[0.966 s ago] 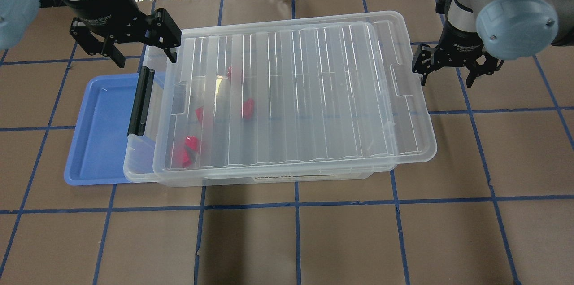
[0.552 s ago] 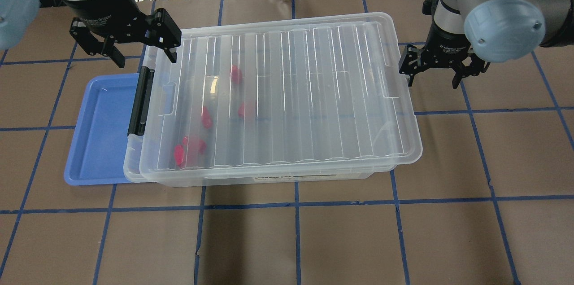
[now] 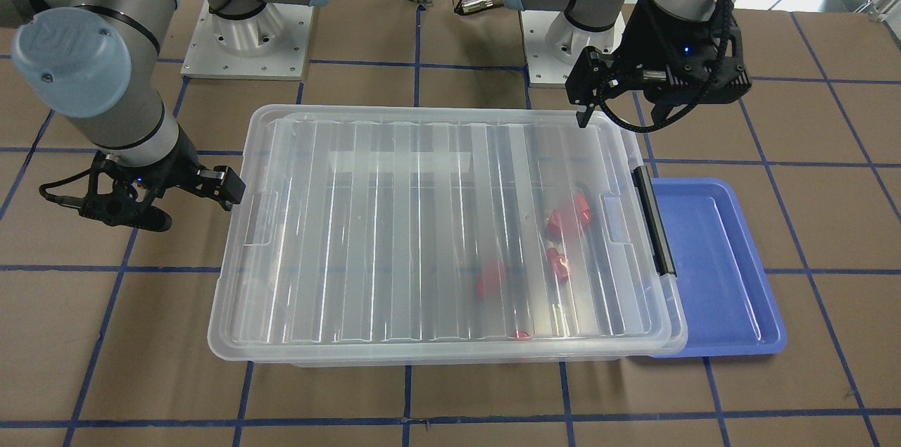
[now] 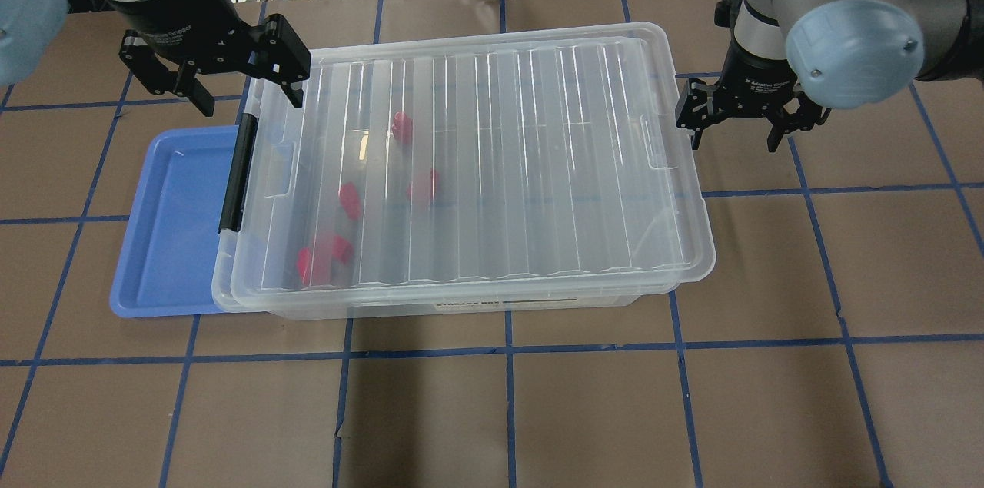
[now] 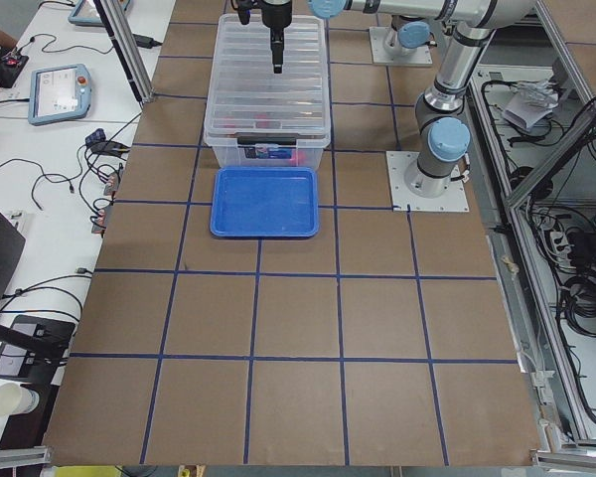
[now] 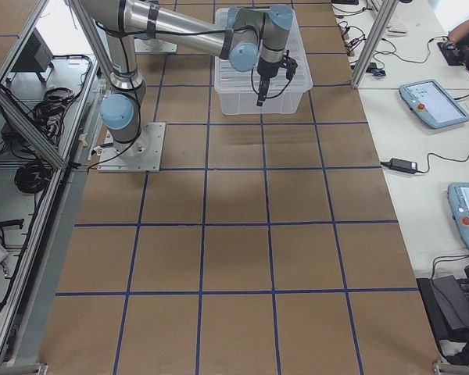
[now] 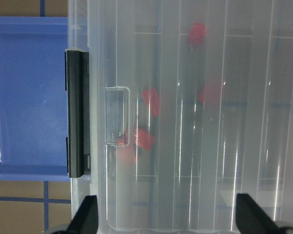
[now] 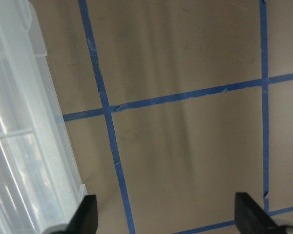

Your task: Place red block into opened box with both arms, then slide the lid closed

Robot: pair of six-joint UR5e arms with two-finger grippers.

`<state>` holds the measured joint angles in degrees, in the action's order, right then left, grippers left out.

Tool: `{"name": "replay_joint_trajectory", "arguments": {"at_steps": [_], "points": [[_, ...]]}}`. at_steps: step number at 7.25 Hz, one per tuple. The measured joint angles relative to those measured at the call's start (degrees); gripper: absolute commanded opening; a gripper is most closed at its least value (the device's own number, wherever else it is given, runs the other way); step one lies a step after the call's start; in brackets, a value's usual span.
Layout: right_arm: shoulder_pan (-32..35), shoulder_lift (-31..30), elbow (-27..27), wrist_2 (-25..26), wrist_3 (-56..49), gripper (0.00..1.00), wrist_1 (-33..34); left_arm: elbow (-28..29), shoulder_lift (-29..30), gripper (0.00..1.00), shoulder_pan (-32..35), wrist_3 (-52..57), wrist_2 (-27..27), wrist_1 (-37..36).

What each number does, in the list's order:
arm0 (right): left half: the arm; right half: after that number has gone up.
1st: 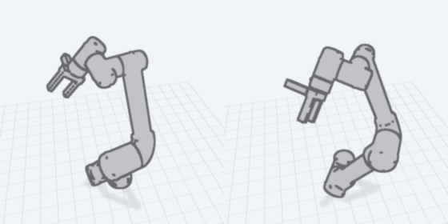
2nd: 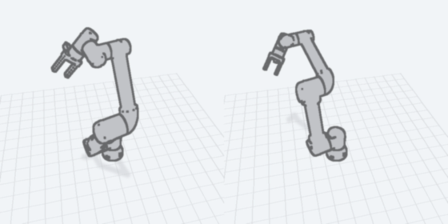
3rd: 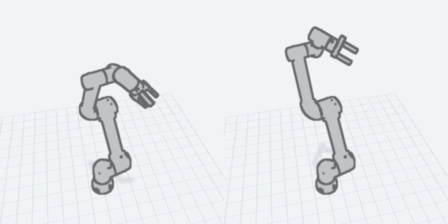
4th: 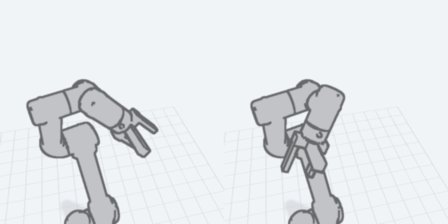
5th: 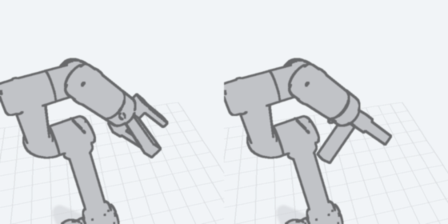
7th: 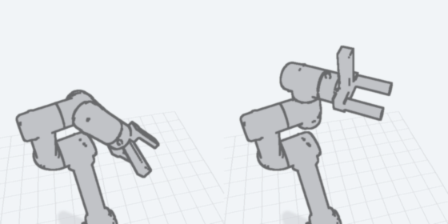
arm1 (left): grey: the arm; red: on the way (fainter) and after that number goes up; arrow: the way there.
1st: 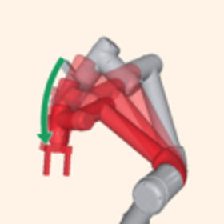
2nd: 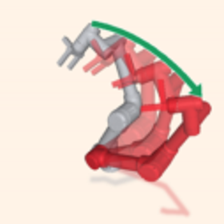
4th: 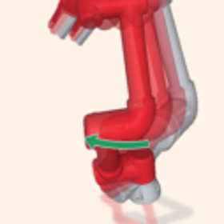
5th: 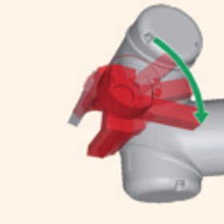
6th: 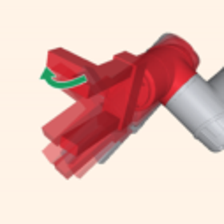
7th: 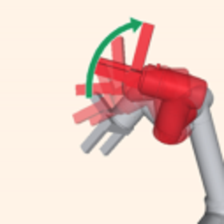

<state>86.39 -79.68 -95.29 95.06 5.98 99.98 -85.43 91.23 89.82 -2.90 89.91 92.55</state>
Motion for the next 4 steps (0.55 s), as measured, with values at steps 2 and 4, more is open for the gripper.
{"name": "replay_joint_trajectory", "arguments": {"at_steps": [2,4], "points": [[-0.72,-0.92,3.41,0.13,-0.06,1.00,-0.28,0.05,0.15,1.00,0.00,0.00,-0.02,0.00],[-0.49,-5.67,6.04,-1.52,-0.01,1.00,-4.34,0.35,0.28,1.00,0.00,0.00,0.07,0.00]]}}
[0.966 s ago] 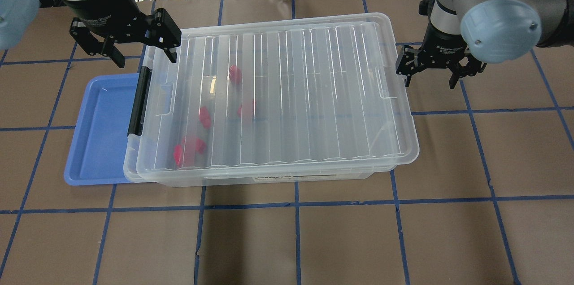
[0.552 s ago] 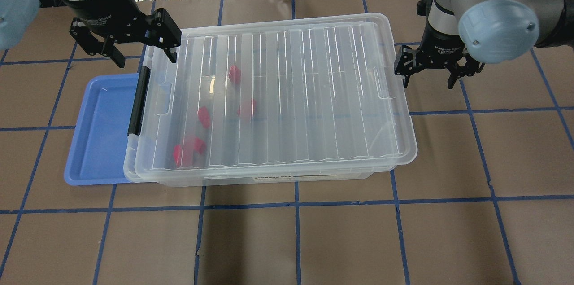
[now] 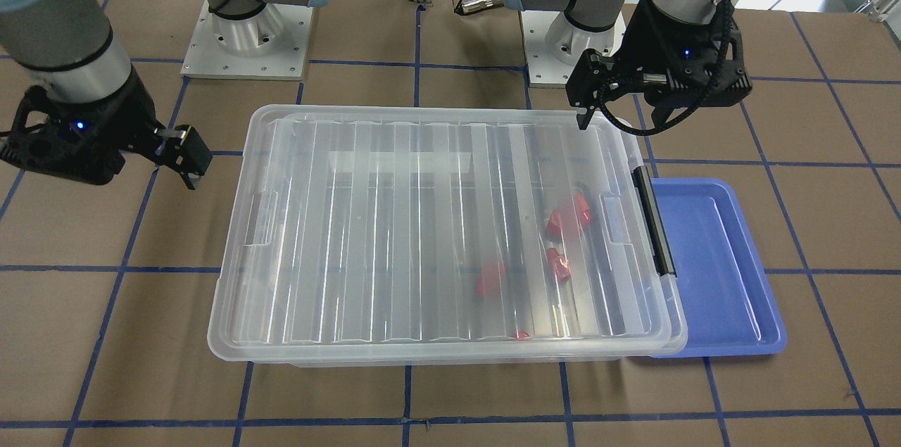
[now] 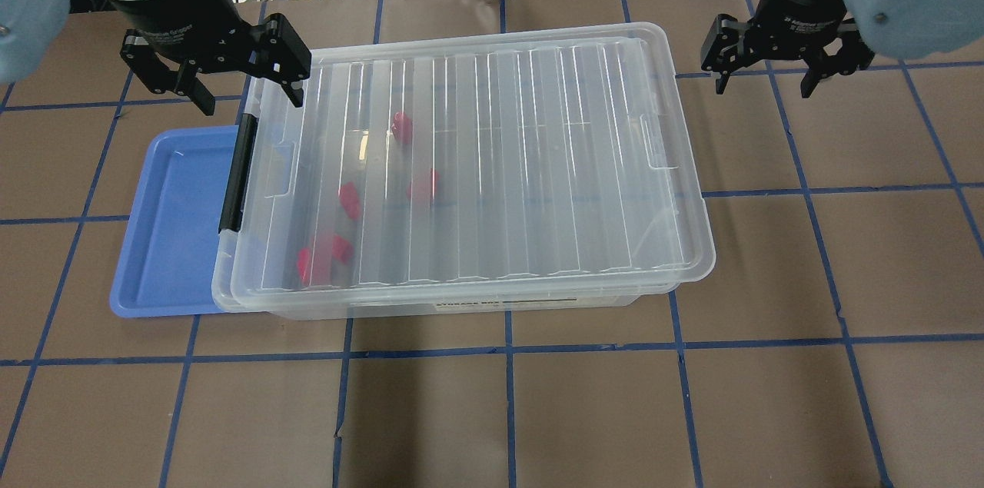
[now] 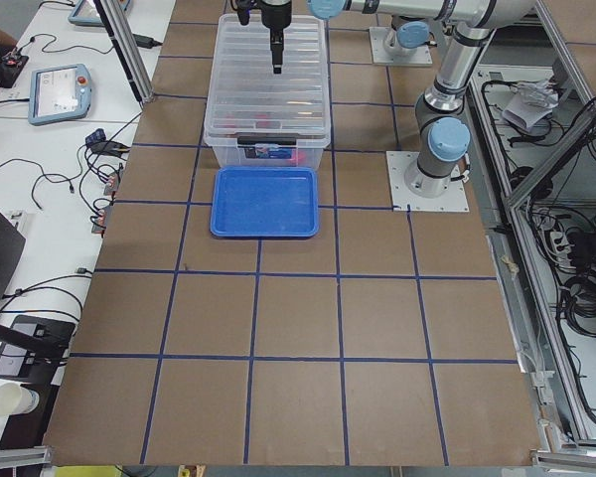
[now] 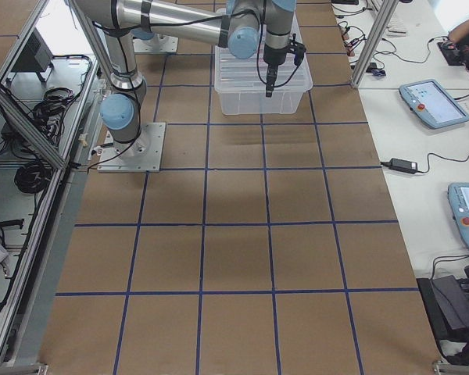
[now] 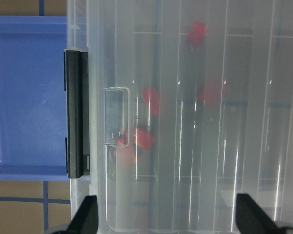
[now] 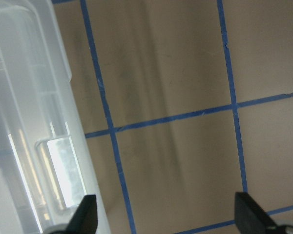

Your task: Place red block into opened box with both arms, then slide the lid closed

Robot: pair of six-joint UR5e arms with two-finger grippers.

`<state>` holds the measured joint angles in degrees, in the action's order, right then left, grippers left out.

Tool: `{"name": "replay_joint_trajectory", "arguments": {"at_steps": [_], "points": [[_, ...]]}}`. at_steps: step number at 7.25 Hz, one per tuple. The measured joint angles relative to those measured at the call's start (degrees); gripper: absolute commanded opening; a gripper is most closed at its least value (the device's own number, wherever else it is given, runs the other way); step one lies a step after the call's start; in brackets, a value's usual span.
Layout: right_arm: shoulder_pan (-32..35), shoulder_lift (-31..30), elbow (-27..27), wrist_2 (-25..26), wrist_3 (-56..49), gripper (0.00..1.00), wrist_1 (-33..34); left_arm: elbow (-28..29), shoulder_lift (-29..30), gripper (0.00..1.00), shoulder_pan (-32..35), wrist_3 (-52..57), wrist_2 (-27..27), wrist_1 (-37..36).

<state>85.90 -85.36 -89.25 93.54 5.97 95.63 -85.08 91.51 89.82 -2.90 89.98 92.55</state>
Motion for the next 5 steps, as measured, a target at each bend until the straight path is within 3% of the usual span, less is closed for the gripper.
{"name": "replay_joint_trajectory", "arguments": {"at_steps": [2,5], "points": [[0.52,-4.97,-0.13,-4.53,0.10,1.00,-3.63,0.26,-0.23,1.00,0.00,0.15,0.04,0.06],[1.63,-6.92,-0.93,-5.70,0.02,1.00,-9.30,0.45,-0.07,1.00,0.00,0.08,0.10,0.01]]}}
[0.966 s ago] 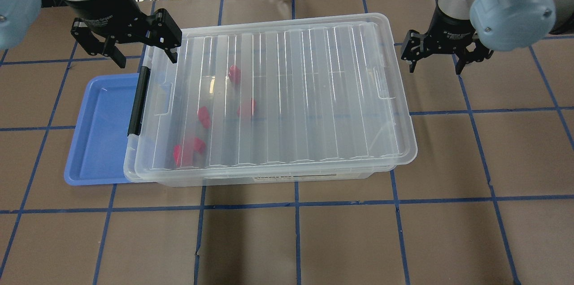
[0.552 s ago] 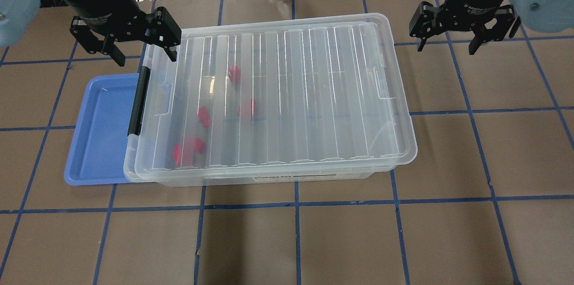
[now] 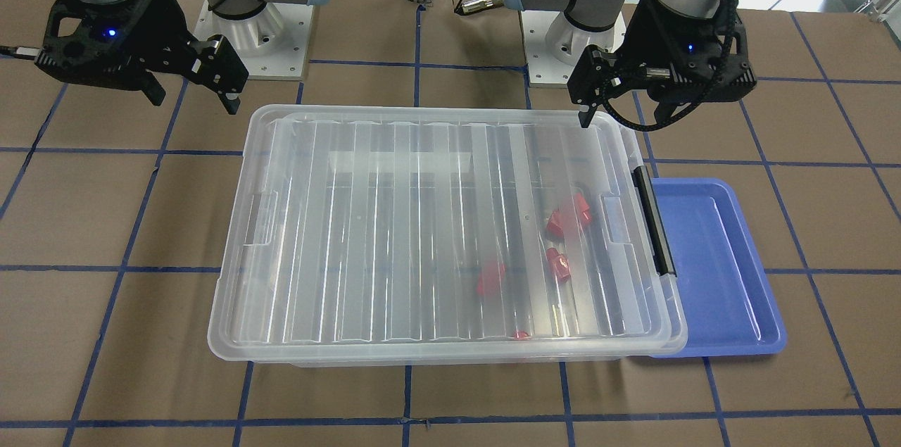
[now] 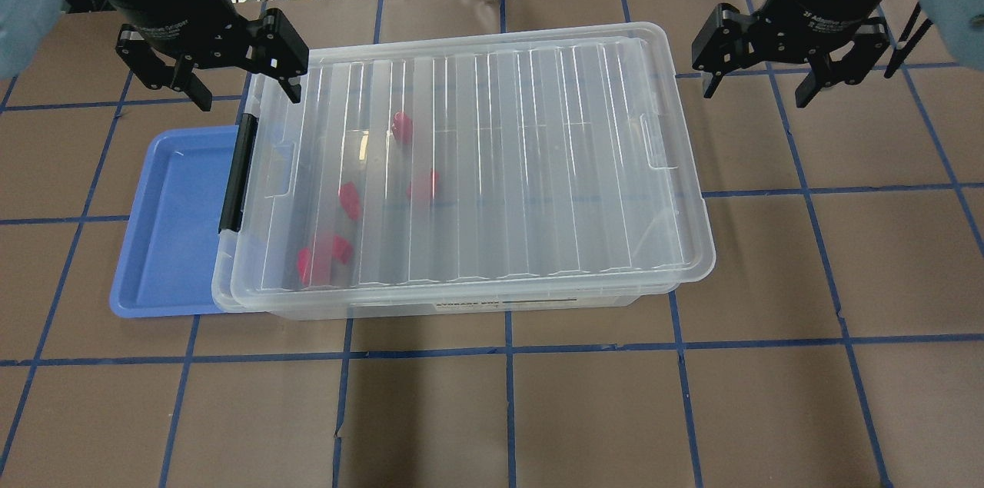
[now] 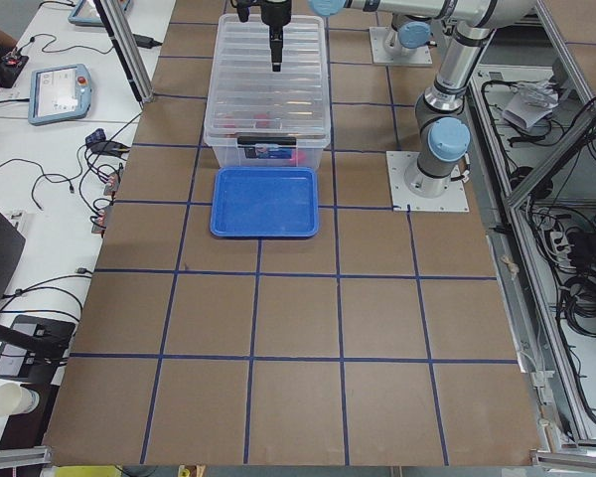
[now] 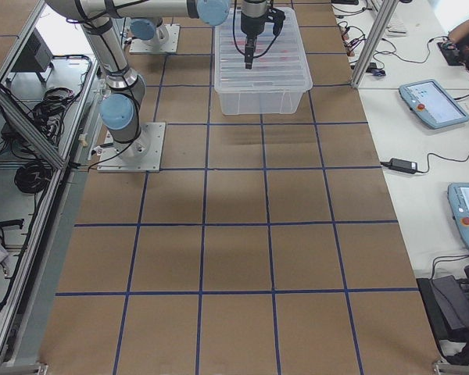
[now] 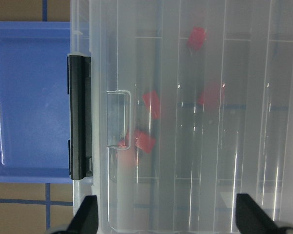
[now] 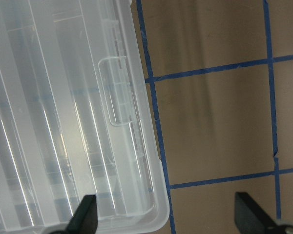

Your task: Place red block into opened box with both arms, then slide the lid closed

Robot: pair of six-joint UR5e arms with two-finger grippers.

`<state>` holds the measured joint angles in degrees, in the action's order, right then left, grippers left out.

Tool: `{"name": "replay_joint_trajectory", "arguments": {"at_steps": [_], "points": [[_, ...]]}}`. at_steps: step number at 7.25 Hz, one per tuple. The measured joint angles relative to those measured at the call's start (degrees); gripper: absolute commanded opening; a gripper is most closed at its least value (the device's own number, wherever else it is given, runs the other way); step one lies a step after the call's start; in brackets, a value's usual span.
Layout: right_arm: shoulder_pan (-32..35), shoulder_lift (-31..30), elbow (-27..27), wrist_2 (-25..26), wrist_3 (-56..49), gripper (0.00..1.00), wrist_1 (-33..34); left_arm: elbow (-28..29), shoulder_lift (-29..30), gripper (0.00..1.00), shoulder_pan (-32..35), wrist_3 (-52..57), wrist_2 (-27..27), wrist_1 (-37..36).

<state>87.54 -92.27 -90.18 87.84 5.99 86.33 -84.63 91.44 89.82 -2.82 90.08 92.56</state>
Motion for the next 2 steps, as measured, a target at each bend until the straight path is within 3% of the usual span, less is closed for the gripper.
{"name": "replay_joint_trajectory", "arguments": {"at_steps": [2], "points": [[0.07,0.12,-0.35,0.60,-0.46,1.00,-1.37,0.01,0.19,1.00,0.00,-0.06,0.04,-0.03]]}}
